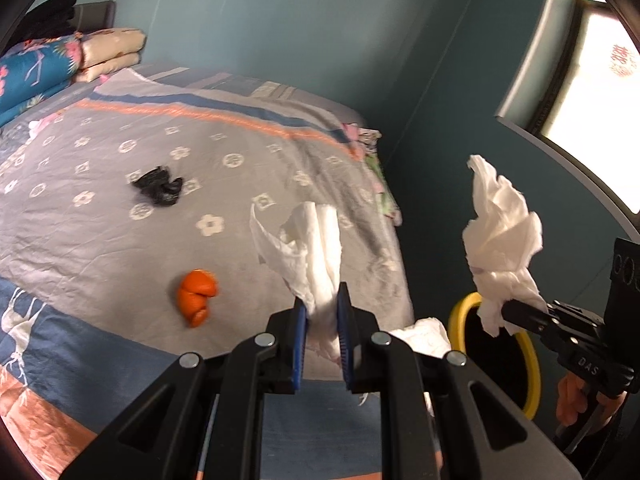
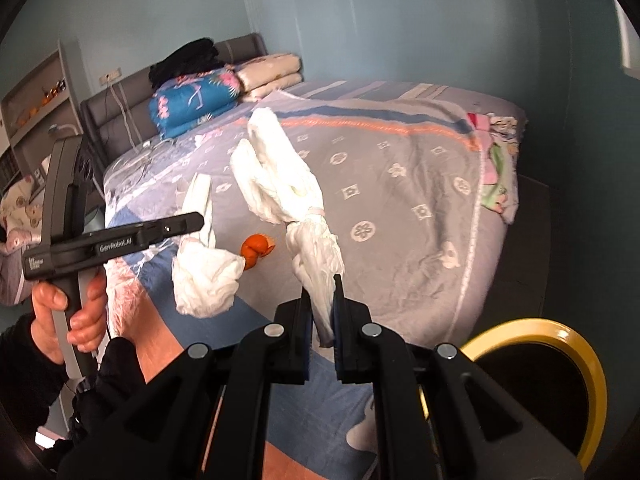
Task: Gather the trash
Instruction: 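Carry both tissues to the yellow bin and open both grippers over it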
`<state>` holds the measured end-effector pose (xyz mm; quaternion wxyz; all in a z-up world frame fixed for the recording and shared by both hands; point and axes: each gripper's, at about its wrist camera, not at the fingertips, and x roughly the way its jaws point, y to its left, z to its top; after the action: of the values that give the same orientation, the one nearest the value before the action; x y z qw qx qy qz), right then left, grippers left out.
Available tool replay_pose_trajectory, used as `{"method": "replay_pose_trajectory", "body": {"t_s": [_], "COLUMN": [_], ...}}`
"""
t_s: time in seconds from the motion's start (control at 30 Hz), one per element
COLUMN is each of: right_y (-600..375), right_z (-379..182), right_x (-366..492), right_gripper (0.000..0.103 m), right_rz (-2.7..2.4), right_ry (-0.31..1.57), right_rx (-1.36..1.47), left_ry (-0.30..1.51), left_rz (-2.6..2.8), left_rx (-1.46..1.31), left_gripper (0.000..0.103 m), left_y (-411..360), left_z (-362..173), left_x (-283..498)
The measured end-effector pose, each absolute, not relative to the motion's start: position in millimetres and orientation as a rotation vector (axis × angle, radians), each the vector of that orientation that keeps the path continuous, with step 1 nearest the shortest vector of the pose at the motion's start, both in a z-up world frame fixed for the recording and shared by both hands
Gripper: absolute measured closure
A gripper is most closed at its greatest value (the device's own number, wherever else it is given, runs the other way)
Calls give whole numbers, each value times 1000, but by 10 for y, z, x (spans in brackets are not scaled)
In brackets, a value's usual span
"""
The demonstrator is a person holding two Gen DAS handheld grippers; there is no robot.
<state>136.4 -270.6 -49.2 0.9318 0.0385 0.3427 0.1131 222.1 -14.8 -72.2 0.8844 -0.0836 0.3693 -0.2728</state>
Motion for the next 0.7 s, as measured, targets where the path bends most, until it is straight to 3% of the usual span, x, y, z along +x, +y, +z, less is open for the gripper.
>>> {"method": "replay_pose_trajectory", "body": {"t_s": [0.7], "right_y": [-3574], "right_z": [-268], "right_x": [726], "right_gripper": [95], "right_rz": [24], "right_ry": [675], "right_rx": [210], "left_ry": [761], "left_rz": [-779], "left_rx": [-57], "left_gripper": [90], "left_y": [-1322], "left_z": [-514], "left_x": [1657]}}
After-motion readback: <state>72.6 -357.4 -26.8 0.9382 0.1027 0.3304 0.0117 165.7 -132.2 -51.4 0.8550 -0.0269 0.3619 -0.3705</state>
